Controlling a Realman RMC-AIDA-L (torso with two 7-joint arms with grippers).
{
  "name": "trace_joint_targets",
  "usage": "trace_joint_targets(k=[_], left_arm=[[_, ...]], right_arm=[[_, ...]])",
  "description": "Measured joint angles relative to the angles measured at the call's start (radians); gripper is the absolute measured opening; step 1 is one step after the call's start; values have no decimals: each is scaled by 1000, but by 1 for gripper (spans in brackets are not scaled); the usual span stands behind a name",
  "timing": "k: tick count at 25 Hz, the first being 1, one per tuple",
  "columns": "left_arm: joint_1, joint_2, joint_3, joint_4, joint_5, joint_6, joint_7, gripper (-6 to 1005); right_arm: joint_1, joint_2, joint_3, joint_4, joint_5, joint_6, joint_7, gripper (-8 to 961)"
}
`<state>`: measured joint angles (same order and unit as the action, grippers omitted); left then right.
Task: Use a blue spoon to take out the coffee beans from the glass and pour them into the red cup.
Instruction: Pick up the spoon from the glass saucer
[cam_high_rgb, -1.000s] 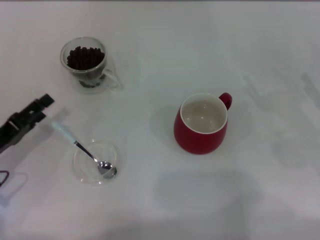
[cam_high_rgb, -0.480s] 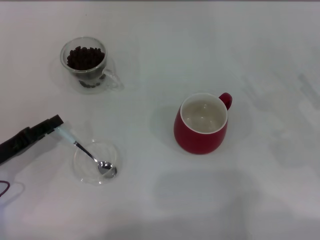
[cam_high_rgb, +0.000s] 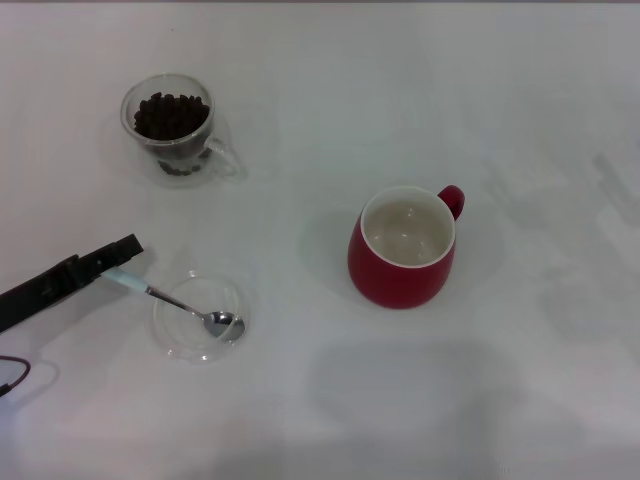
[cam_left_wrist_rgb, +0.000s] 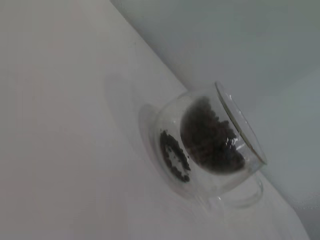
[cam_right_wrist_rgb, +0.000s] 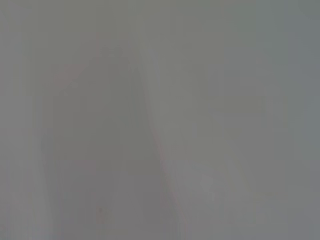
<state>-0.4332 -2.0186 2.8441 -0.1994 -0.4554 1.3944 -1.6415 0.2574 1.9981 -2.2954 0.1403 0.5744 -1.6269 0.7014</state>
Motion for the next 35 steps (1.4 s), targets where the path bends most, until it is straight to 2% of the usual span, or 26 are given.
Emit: trace_joint_targets(k=[24,35], left_arm=[[27,-16,-2,8,-7,3,20,217],[22,-17,-6,2,-50,61,65,143]], right_arm=[[14,0,-4,-1,-1,5,7,755],[16,-2,-4,-1,-1,8,7,755]])
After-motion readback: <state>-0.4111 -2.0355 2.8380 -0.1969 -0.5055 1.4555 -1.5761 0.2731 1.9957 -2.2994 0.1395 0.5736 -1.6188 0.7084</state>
